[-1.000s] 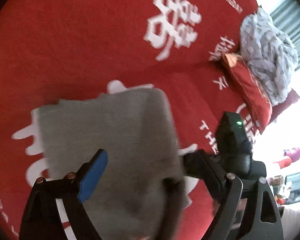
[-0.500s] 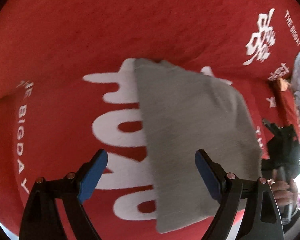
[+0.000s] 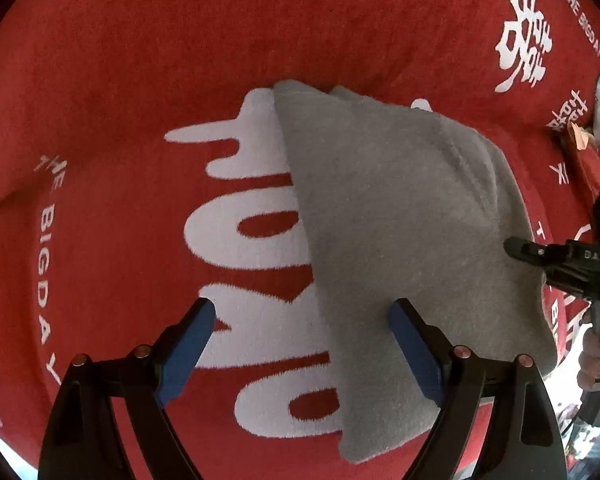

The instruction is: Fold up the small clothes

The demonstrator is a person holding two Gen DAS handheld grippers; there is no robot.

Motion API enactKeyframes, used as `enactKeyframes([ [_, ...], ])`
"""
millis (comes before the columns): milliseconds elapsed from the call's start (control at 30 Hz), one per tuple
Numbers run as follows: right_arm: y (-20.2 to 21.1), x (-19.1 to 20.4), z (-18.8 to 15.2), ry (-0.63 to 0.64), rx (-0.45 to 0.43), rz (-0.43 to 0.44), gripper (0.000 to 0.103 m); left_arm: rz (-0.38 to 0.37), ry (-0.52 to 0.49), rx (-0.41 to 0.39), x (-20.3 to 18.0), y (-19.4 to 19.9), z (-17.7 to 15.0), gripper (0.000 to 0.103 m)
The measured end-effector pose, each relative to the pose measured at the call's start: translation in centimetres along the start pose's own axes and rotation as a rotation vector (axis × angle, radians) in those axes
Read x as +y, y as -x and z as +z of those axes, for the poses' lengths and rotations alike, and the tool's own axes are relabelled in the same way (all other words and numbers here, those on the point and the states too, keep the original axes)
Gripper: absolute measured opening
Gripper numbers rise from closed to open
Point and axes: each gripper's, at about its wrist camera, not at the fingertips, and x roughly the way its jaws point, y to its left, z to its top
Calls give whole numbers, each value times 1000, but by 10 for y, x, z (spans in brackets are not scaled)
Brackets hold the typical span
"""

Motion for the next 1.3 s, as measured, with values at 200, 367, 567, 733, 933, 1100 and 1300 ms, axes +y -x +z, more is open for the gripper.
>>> enactKeyframes([
  [200, 26, -3, -14, 3, -34, -74, 24, 25, 7, 23, 12, 10, -6, 90],
  [367, 49, 17, -34, 50, -7, -27, 42, -3, -18, 41, 9, 22, -13, 90],
  [567, 24, 24, -60, 121, 175, -29, 44, -19, -22, 115, -4, 7, -30, 90],
  [733, 25, 25, -61, 177, 147, -88, 6, 14, -31, 163, -8, -15, -48, 90],
  [933, 6, -8, -65, 152, 171, -135, 6, 23, 7, 203, -7, -25, -58, 90],
  [1100, 16, -13, -66, 148, 168, -145, 6, 61, 2, 205, -15, -19, -58, 90],
  [1300, 35, -26, -67, 111, 141, -230, 18, 90, 26, 185, -24, -5, -57, 90],
])
